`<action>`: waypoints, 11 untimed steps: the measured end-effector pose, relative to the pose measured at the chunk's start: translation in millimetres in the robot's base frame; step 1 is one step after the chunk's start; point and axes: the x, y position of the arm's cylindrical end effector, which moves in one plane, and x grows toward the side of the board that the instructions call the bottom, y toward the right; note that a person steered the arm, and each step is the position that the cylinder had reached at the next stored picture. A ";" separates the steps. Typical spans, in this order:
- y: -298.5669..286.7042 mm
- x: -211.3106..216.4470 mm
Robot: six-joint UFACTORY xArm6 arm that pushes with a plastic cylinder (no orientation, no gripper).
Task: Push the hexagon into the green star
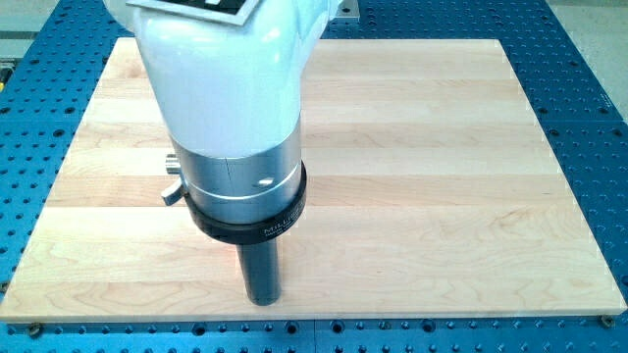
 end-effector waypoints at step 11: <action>-67.2 -56.8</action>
